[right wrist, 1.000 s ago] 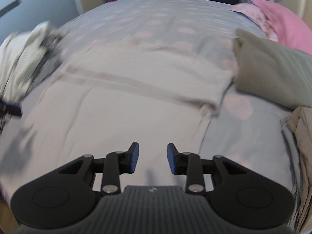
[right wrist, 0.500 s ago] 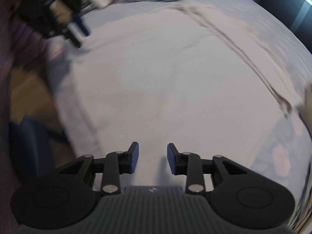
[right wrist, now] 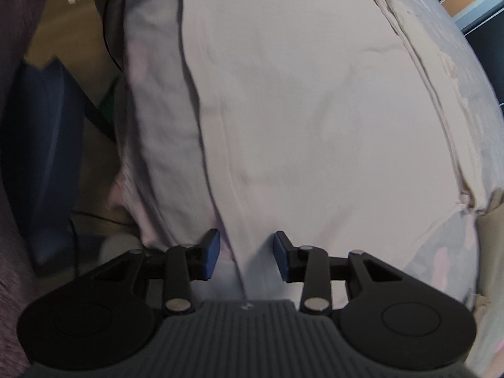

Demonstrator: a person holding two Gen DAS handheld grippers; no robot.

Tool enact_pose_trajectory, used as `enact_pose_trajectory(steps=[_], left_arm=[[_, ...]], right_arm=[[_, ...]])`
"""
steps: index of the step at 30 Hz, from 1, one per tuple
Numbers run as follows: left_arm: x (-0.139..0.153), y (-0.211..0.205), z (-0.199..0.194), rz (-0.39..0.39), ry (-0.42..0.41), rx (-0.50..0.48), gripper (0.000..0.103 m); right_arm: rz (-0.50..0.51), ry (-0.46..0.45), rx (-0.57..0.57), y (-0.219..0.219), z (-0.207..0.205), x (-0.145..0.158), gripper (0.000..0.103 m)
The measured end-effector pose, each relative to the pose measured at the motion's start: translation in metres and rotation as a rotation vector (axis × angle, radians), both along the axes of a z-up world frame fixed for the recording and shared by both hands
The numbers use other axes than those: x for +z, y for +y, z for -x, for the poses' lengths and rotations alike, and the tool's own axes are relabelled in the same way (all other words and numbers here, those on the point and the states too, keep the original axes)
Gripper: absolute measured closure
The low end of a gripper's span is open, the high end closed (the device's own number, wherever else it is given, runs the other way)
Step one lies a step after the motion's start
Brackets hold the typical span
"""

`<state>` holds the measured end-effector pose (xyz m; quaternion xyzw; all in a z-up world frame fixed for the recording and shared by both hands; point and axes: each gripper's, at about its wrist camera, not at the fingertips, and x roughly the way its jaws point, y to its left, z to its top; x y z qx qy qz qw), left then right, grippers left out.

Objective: Fold clothes
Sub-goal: 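Grasp the cream shirt hem with the left gripper while the right gripper grasps it too, then lift the shirt hem with both grippers and fold it over toward the collar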

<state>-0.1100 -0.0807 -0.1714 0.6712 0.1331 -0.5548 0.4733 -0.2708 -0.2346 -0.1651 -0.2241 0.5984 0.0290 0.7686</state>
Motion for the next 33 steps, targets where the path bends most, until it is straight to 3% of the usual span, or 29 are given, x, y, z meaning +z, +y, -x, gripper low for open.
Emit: enact_pose_trajectory(steps=[5, 12, 13, 17, 21, 25, 33], left_arm=[[-0.014, 0.017, -0.006, 0.02, -0.139, -0.023, 0.066], [-0.022, 0.024, -0.007, 0.008, -0.208, -0.015, 0.093], [-0.021, 0.023, -0.008, 0.01, -0.201, -0.008, 0.097], [-0.004, 0.015, -0.011, 0.053, -0.135, 0.036, 0.1], [0.025, 0.003, -0.026, 0.122, -0.037, 0.151, 0.1], [0.059, -0.01, -0.055, 0.238, 0.056, 0.333, 0.1], [0.123, -0.05, -0.118, 0.435, 0.185, 0.551, 0.1]], right_arm=[[0.159, 0.024, 0.065, 0.002, 0.014, -0.008, 0.062], [0.32, 0.116, 0.17, 0.003, 0.03, -0.023, 0.062], [0.325, 0.118, 0.161, 0.0, 0.03, -0.023, 0.063], [0.354, 0.081, 0.126, -0.009, 0.028, -0.015, 0.091], [0.346, 0.006, 0.044, -0.027, 0.025, 0.007, 0.092], [0.348, -0.098, -0.069, -0.051, 0.018, 0.033, 0.092], [0.458, -0.345, -0.233, -0.077, -0.013, 0.07, 0.093]])
